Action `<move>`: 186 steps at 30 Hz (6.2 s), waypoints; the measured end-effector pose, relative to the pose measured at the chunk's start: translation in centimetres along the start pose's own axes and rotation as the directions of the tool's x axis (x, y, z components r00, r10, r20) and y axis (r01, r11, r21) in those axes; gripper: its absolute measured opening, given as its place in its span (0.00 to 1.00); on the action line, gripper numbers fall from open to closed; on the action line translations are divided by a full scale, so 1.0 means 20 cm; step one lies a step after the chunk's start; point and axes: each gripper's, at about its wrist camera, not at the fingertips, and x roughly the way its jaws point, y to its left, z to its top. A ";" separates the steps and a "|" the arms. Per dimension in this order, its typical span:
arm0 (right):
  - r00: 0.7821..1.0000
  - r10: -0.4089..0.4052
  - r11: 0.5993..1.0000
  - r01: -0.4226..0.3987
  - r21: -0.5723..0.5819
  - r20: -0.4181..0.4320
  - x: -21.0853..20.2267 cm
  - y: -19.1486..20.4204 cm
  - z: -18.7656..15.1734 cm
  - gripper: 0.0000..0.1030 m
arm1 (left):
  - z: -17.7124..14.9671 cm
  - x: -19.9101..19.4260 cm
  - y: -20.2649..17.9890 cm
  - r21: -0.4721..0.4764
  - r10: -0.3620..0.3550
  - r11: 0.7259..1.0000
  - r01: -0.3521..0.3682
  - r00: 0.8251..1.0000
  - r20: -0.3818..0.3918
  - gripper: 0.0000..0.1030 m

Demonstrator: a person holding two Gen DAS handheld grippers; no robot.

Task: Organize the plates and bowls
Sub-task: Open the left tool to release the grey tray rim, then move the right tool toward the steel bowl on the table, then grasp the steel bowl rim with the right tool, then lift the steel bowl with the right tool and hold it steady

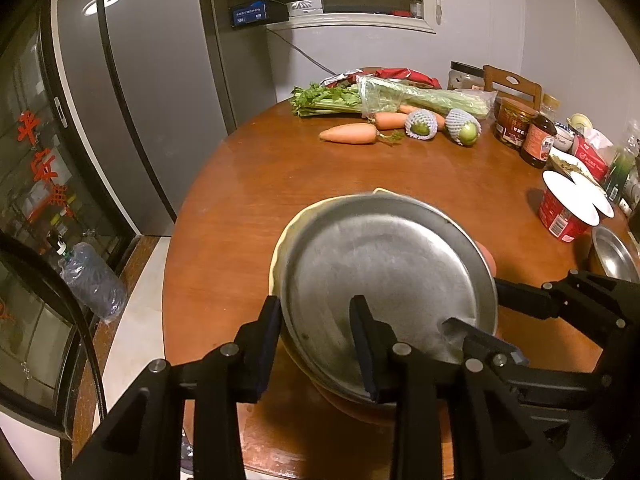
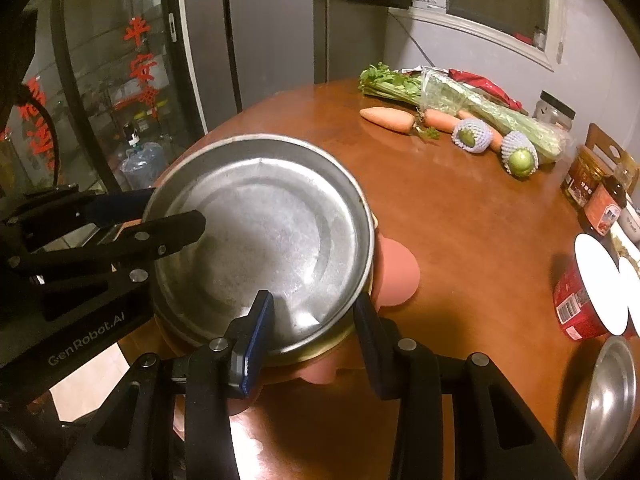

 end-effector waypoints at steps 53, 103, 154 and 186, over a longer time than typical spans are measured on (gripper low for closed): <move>0.992 -0.076 0.994 0.068 0.088 0.097 -0.21 -0.11 -0.03 0.55 | 0.00 -0.18 -0.06 -0.019 -0.026 0.999 0.028 0.995 0.092 0.64; 0.905 -0.405 0.853 0.322 0.409 0.131 -0.84 -0.90 -0.53 0.64 | 0.11 -0.26 -1.00 0.198 -0.310 0.938 0.284 0.944 0.115 0.75; 0.933 -0.360 0.822 0.315 0.474 0.005 -0.62 -1.28 -0.76 0.36 | 0.10 0.16 -1.46 0.211 -0.433 0.864 0.456 0.889 -0.150 0.42; 0.956 -0.291 0.877 0.259 0.404 0.019 -0.68 -0.97 -0.78 0.31 | -0.06 -0.02 -1.25 0.243 -0.395 0.877 0.415 0.910 -0.128 0.35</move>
